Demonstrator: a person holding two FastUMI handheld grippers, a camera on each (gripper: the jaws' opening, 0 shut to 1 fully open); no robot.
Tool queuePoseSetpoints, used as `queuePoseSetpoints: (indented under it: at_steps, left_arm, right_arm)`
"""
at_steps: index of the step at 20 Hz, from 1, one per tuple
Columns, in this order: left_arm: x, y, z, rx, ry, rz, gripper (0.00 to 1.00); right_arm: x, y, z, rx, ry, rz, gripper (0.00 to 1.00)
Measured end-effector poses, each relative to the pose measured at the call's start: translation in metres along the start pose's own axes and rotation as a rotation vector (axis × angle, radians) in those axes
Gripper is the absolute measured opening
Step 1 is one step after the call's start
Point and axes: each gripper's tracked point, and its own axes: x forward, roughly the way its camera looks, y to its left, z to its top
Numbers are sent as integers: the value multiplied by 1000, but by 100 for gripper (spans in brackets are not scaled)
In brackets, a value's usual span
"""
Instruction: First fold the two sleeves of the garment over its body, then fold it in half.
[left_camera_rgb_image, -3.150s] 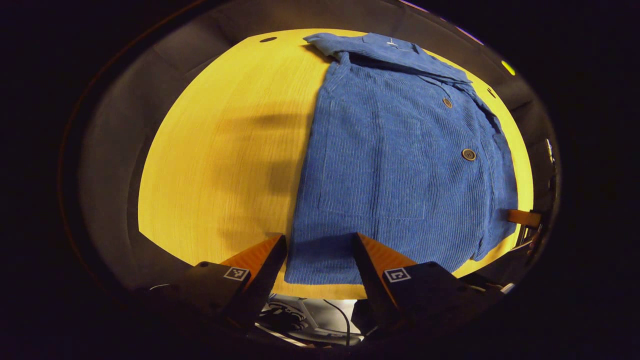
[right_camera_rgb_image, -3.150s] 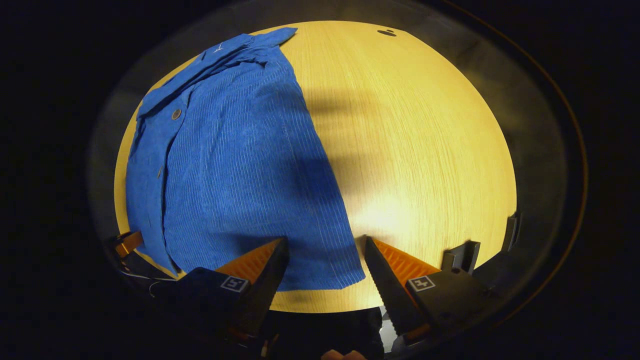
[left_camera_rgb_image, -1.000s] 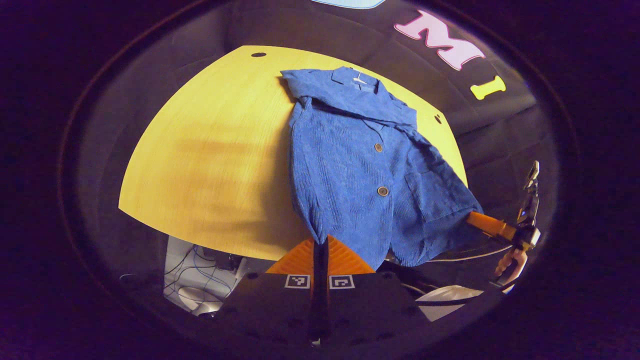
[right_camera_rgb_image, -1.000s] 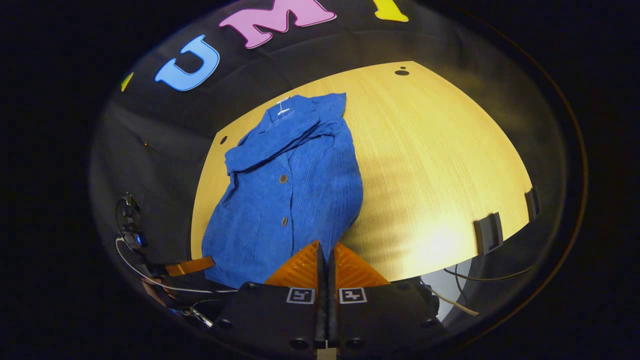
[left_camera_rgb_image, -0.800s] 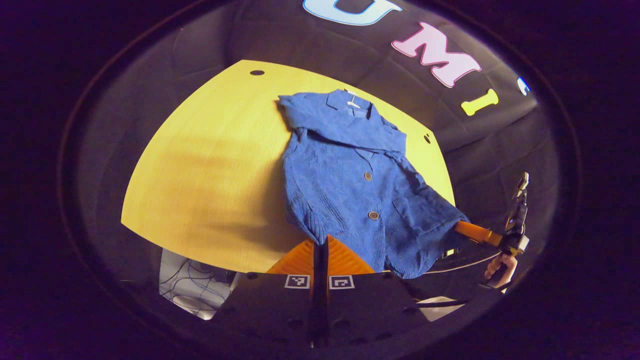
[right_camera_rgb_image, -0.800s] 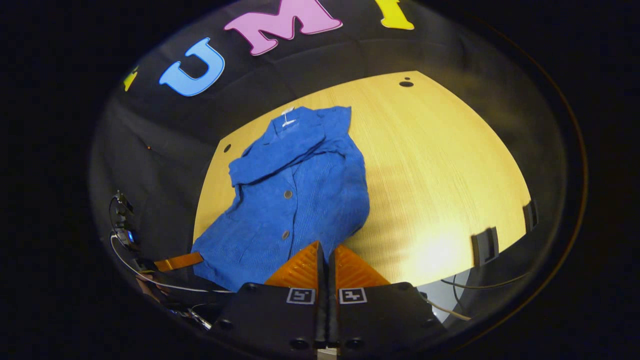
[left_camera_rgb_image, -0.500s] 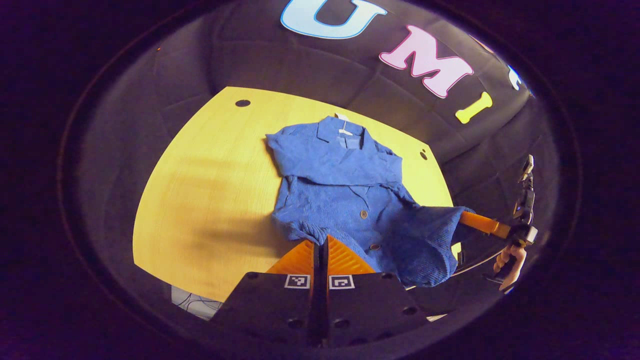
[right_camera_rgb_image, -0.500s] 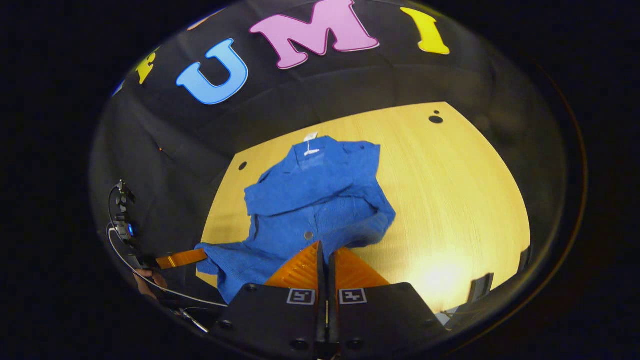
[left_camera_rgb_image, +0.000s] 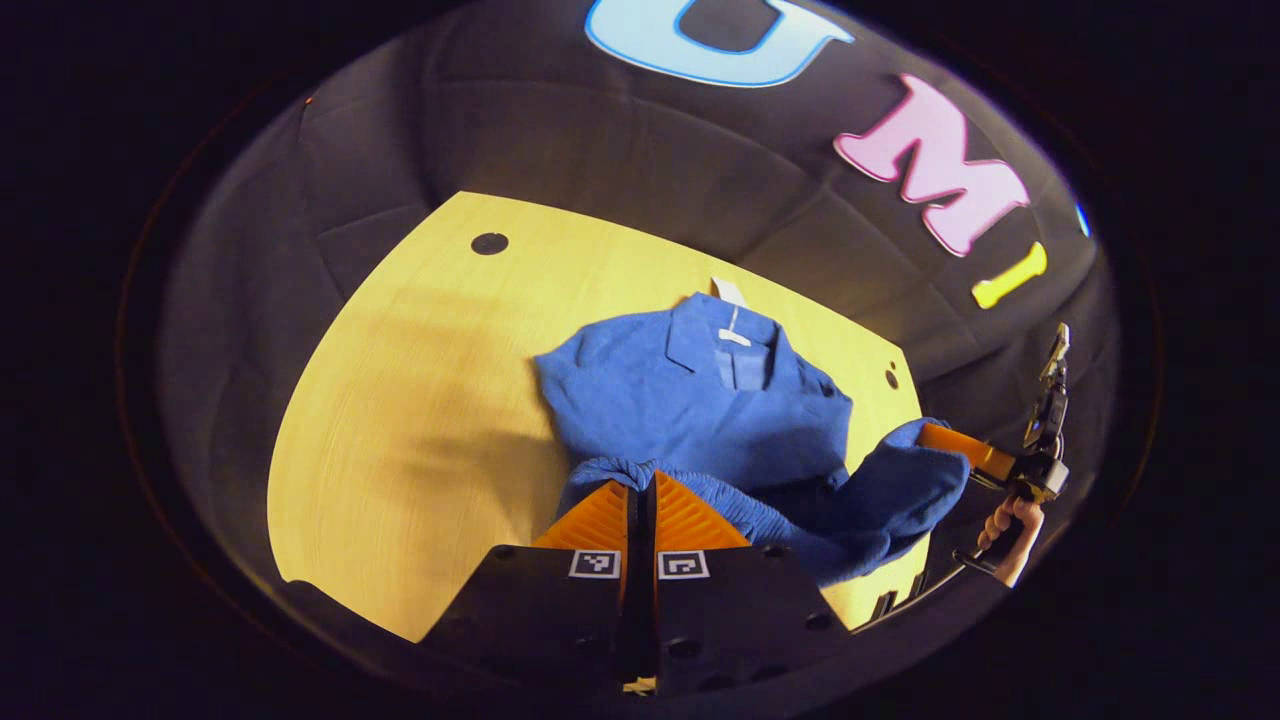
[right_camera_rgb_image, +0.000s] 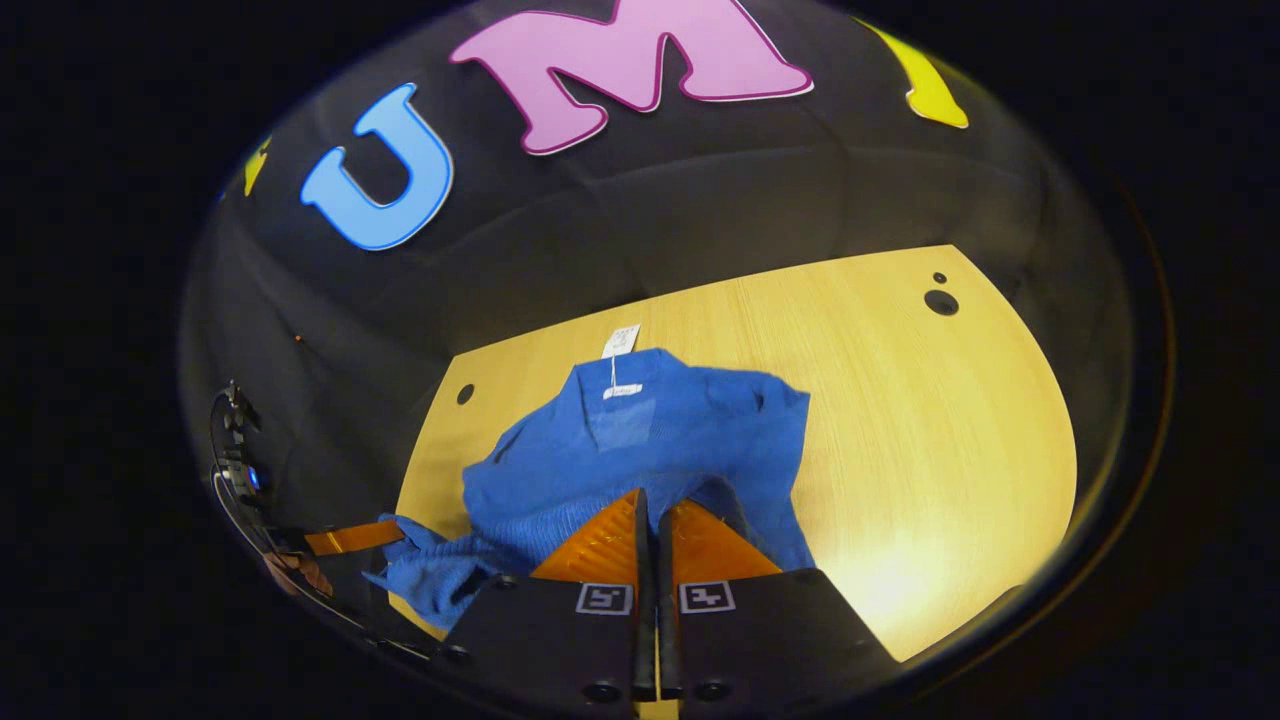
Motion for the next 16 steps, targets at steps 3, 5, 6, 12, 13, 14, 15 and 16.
queuePoseSetpoints:
  at_steps: [3,5,6,12,13,14,15,16]
  left_arm:
    - [26,8,44,-31,-7,24,0]
    - [46,6,70,-37,-7,9,0]
    - [58,6,81,-47,-3,10,0]
    - [132,23,94,-69,87,77,0]
    - [139,25,94,-83,82,82,0]
    - [142,25,94,-91,79,74,0]
    - [142,25,93,-95,81,75,2]
    - [144,24,94,-93,78,56,7]
  right_arm:
    - [37,-16,34,-9,-9,-33,3]
    - [58,-29,47,-1,-1,-57,3]
    - [70,-36,51,-2,4,-74,3]
    - [134,-76,27,-35,113,-145,3]
    - [139,-76,25,-37,120,-130,3]
    - [145,-76,22,-27,127,-124,6]
    - [150,-77,22,-11,130,-123,0]
    - [157,-75,19,12,141,-110,10]
